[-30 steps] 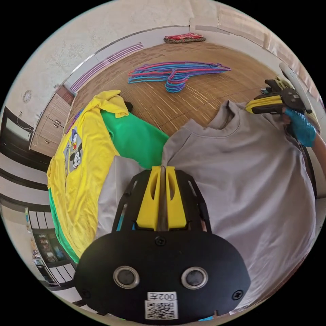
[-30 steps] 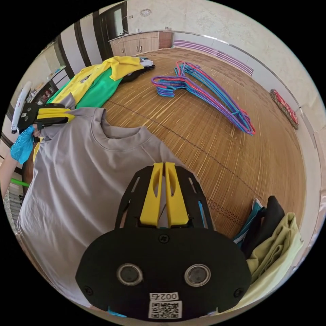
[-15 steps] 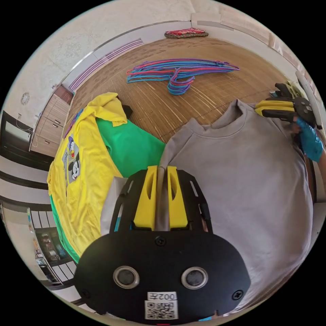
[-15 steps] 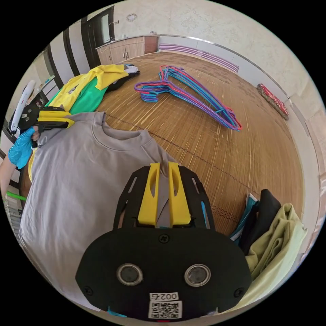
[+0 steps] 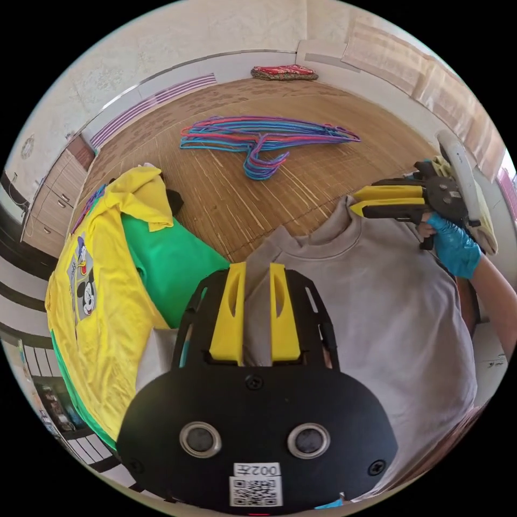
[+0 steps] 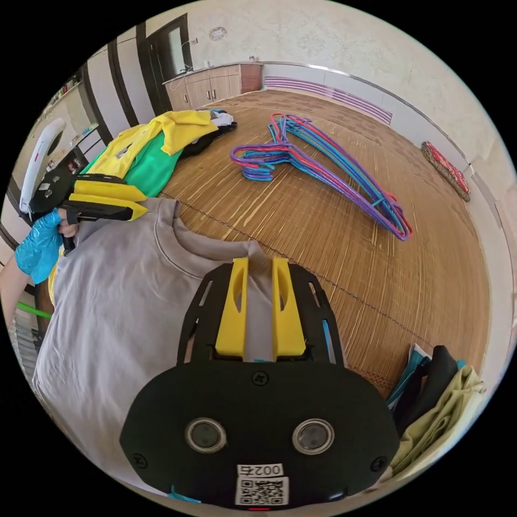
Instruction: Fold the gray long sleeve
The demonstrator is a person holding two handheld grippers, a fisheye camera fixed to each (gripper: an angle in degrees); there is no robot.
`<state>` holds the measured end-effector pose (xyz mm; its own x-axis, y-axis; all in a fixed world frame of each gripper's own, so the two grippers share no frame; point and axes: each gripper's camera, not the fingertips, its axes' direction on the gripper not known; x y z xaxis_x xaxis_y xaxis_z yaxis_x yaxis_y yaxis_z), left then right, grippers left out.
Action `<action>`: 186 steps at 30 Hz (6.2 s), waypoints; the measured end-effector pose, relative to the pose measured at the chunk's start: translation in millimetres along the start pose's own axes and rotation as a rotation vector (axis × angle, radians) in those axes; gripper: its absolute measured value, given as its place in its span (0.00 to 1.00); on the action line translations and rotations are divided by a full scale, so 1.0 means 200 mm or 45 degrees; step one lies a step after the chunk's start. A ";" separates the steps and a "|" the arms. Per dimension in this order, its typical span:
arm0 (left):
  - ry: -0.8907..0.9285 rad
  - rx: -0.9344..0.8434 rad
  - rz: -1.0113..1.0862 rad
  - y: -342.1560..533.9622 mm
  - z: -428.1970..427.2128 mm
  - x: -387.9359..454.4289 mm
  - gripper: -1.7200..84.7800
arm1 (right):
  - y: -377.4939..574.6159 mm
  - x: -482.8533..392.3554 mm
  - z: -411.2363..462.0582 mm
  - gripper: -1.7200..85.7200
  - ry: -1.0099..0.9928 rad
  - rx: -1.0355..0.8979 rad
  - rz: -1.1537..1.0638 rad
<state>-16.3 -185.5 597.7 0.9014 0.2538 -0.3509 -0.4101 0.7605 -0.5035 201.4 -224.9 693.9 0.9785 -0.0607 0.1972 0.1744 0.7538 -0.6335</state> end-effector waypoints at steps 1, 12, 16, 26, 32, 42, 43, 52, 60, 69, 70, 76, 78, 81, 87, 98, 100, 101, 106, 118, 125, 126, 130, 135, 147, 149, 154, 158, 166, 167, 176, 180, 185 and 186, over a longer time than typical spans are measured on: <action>-0.014 -0.018 -0.003 -0.01 0.02 0.00 0.05 | -0.01 0.00 0.00 0.10 0.012 -0.005 0.001; -0.118 -0.031 -0.095 -0.08 0.06 -0.07 0.03 | -0.04 0.11 -0.01 0.09 -0.018 -0.003 0.094; -0.060 0.040 -0.057 -0.09 0.01 -0.07 0.05 | -0.04 0.13 -0.04 0.10 -0.109 0.070 0.096; 0.059 -0.002 0.006 -0.20 0.11 -0.10 0.08 | -0.08 0.14 0.00 0.10 -0.114 0.017 0.078; 0.112 -0.004 0.022 -0.18 0.11 -0.15 0.04 | -0.08 0.14 0.00 0.07 -0.058 0.025 0.087; -0.008 0.029 -0.070 -0.11 0.10 -0.14 0.06 | -0.07 0.10 -0.01 0.09 0.043 -0.003 0.064; 0.000 0.033 -0.077 -0.10 0.09 -0.14 0.06 | -0.06 0.11 -0.02 0.09 0.026 0.000 0.060; -0.009 0.096 -0.084 0.12 -0.07 -0.17 0.05 | 0.12 0.14 -0.15 0.14 -0.020 0.020 0.053; -0.163 -0.035 -0.024 0.30 0.03 -0.15 0.04 | 0.25 0.14 -0.26 0.12 -0.138 0.221 0.137; -0.198 -0.020 -0.103 0.42 0.05 -0.17 0.02 | 0.29 0.12 -0.22 0.10 -0.075 0.079 0.084; -0.198 -0.018 -0.103 0.43 0.05 -0.17 0.02 | 0.29 0.11 -0.20 0.10 -0.065 0.065 0.075; -0.160 -0.014 -0.121 0.52 0.05 -0.20 0.02 | 0.30 0.06 -0.04 0.08 0.100 -0.063 0.146; -0.150 -0.029 -0.140 0.56 0.05 -0.21 0.02 | 0.32 0.06 -0.04 0.07 0.083 -0.034 0.170; -0.144 -0.038 -0.146 0.60 0.05 -0.22 0.03 | 0.34 0.06 -0.03 0.07 0.072 -0.036 0.176; -0.139 0.019 -0.107 0.81 -0.16 -0.20 0.10 | 0.42 0.01 -0.12 0.08 -0.021 0.062 0.117; -0.463 0.045 -0.329 1.63 -0.43 -0.48 0.11 | 0.58 -0.22 -0.20 0.09 -0.060 0.084 0.004; -0.455 0.017 -0.418 1.76 -0.40 -0.54 0.11 | 0.58 -0.28 -0.19 0.09 -0.069 0.075 -0.016; -0.436 0.011 -0.478 1.83 -0.39 -0.58 0.11 | 0.58 -0.32 -0.18 0.09 -0.087 0.072 -0.028; -0.321 0.024 -0.564 2.04 -0.33 -0.65 0.11 | 0.54 -0.47 -0.16 0.09 -0.156 0.082 -0.062; -0.409 0.098 -0.586 2.28 -0.35 -0.58 0.02 | 0.46 -0.73 0.02 0.09 -0.054 -0.036 -0.124; -0.594 0.266 -0.568 2.47 -0.73 -0.48 0.01 | 0.45 -0.77 0.04 0.09 -0.041 -0.040 -0.110; -0.637 0.287 -0.569 2.50 -0.80 -0.49 0.01 | 0.45 -0.77 0.05 0.09 -0.049 -0.037 -0.103; -0.783 0.278 -0.573 2.60 -0.96 -0.53 0.01 | 0.45 -0.79 0.06 0.09 -0.059 -0.026 -0.091; -0.836 0.130 -0.650 2.79 -1.01 -0.69 0.01 | 0.43 -0.80 0.07 0.09 -0.066 -0.027 -0.089; -0.610 -0.276 -0.787 3.17 -0.82 -1.08 0.02 | 0.38 -0.83 0.10 0.09 -0.101 -0.030 -0.072; -0.538 -0.297 -0.818 3.22 -0.75 -1.14 0.02 | 0.38 -0.84 0.11 0.09 -0.096 -0.031 -0.074; -0.351 -0.323 -0.873 3.36 -0.53 -1.26 0.03 | 0.35 -0.87 0.12 0.09 -0.077 -0.033 -0.084; -0.237 -0.242 -0.918 3.50 -0.48 -1.29 0.04 | 0.32 -0.89 0.12 0.09 -0.069 -0.039 -0.095; -0.080 -0.103 -0.639 3.62 -0.45 -1.19 0.09 | 0.25 -0.92 0.14 0.09 -0.058 -0.059 -0.098; -0.050 -0.083 -0.597 3.62 -0.42 -1.17 0.09 | 0.24 -0.92 0.14 0.09 -0.058 -0.061 -0.091; -0.106 0.001 -0.531 3.52 -0.13 -1.05 0.13 | 0.15 -0.97 0.16 0.09 -0.021 -0.090 -0.094; -0.138 0.021 -0.571 3.50 -0.07 -1.03 0.10 | 0.11 -0.98 0.17 0.09 -0.013 -0.091 -0.093; -0.189 0.063 -0.546 3.55 -0.17 -1.02 0.01 | 0.07 -1.01 0.16 0.09 0.016 -0.096 -0.137; -0.184 0.071 -0.522 3.56 -0.21 -1.02 0.01 | 0.06 -1.02 0.15 0.09 0.017 -0.045 -0.157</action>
<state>-498.2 279.3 277.8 0.9999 0.0025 -0.0146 -0.0099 0.8459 -0.5333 0.0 -183.8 667.7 0.9506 -0.1607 0.2655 0.2973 0.7167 -0.6308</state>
